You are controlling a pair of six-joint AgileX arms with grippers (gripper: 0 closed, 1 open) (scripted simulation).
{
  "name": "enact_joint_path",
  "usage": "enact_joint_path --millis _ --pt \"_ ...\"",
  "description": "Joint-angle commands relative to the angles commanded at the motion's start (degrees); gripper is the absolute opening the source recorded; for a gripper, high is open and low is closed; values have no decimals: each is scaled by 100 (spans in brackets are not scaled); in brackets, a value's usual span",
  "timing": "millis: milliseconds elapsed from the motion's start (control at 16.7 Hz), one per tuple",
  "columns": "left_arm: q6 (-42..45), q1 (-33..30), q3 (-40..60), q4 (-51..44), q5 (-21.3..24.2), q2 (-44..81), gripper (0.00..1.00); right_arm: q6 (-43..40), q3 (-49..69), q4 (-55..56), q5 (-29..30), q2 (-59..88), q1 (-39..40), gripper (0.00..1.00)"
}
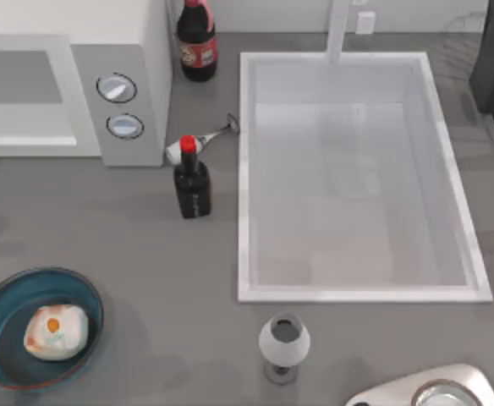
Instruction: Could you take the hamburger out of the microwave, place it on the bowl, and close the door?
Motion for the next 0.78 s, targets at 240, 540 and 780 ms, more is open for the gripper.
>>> enact_joint_path --millis 240,540,780 --pt "1255 1072 1788 -2035 453 785 0 0 0 0 0 0 0 100" --pt "2642 2337 4197 -5074 1142 1889 0 0 0 0 0 0 0 100" --pt "3375 3097 5695 -7089 1690 2709 0 0 0 0 0 0 0 100"
